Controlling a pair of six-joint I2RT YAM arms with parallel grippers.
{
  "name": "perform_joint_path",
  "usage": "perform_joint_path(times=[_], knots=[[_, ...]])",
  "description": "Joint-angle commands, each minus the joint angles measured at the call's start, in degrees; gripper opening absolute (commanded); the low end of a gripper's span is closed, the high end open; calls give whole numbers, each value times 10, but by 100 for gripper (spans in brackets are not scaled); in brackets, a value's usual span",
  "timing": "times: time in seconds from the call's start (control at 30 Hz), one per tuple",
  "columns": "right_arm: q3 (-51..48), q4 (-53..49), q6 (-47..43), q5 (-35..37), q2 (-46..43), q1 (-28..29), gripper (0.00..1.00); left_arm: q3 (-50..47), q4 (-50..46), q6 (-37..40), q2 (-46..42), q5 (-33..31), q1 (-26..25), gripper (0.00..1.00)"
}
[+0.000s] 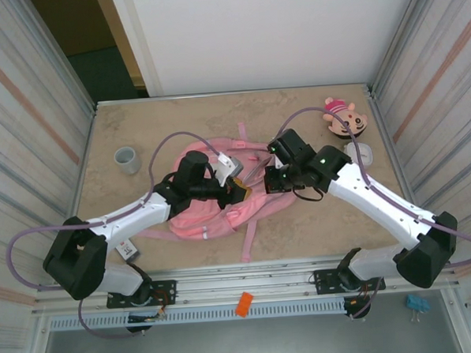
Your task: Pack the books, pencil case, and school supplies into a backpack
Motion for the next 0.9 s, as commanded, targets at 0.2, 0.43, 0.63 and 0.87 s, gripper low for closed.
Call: perform_joint_path(times=[0.2, 0.43, 0.63, 0.87], knots=[[49, -71, -57, 39, 41, -27, 0, 12, -67, 49, -10, 36, 4, 5], [-8, 33, -32, 34, 21, -26, 22, 12, -17, 17, -9, 60, 4, 6], [-64, 135, 2, 43, -7, -22, 22, 13, 10, -1, -13, 71, 4, 6], [-88, 188, 11, 13, -12, 11, 25, 14, 25, -11, -15, 67, 3, 7]])
